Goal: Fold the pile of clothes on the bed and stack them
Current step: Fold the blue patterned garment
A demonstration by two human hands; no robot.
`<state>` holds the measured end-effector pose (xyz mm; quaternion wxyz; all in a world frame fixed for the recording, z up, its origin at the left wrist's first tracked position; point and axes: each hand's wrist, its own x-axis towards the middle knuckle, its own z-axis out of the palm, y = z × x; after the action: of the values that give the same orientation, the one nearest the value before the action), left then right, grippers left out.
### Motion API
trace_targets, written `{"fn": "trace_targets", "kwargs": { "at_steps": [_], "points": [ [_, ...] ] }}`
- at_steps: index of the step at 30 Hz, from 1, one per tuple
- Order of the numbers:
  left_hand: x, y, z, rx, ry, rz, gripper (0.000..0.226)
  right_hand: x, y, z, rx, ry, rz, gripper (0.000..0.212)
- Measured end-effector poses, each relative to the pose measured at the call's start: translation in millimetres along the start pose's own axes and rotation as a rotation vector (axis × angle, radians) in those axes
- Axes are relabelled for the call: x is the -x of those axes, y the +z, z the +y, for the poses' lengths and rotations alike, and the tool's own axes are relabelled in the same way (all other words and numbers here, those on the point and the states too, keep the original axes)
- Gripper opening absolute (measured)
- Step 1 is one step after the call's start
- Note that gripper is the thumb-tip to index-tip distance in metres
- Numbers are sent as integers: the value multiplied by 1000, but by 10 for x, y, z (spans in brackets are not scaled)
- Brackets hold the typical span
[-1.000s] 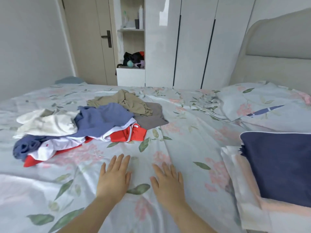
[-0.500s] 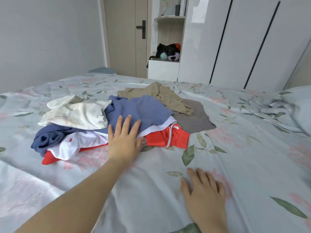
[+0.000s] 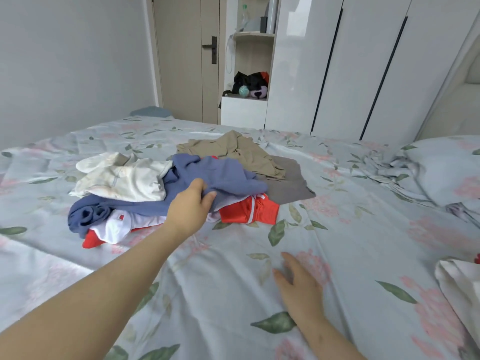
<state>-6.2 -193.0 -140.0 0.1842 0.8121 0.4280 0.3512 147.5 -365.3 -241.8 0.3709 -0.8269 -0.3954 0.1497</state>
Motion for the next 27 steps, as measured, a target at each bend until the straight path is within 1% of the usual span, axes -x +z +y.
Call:
{"fn": "trace_targets", "kwargs": {
  "at_steps": [1,2,3,5,7,9,10,11,13,16,19,21,22,24,26,27],
  "points": [
    [77,-91,154,48,24,-17,35,89,-57,-65,-200,55,-6,44],
    [163,-171,309,101,39,-29,35,196,-118,-143,-348,91,-15,45],
    [258,-250,473,160,49,-41,33,311,-188,-220,-434,104,-15,47],
    [479,-405,783,305,53,-84,27,536,-346,-312,-509,70,28,57],
    [748,-560,1070,440,73,-132,24,759,-584,-381,-509,-31,87,69],
    [1028,-702,1339,538,119,-187,22,958,-846,-434,-460,-141,98,74],
    [1148,-753,1454,571,140,-214,20,1050,-966,-444,-419,-174,81,69],
    [1261,-801,1571,588,155,-236,17,1114,-1071,-419,-387,-212,62,55],
    [1436,-879,1757,602,163,-246,14,1272,-1293,-386,-363,-227,9,8],
    [1626,-956,1906,659,107,-190,17,1505,-1620,-267,-413,-193,59,22],
    [1815,-936,1921,598,102,-160,17,1709,-1991,-181,-558,-148,182,20],
    [1948,-856,1854,480,121,-160,18,1776,-2157,-96,-680,-108,190,19],
    [2003,-789,1788,383,129,-154,19,1798,-2192,-51,-711,-98,191,20],
    [2094,-601,1615,185,110,-150,14,1806,-2139,66,-642,-77,201,21],
    [2172,-382,1405,84,-3,-195,10,1810,-1987,178,-502,-21,208,15],
    [2215,-269,1292,63,-78,-233,8,1816,-1906,224,-449,18,193,17]
  ]
}}
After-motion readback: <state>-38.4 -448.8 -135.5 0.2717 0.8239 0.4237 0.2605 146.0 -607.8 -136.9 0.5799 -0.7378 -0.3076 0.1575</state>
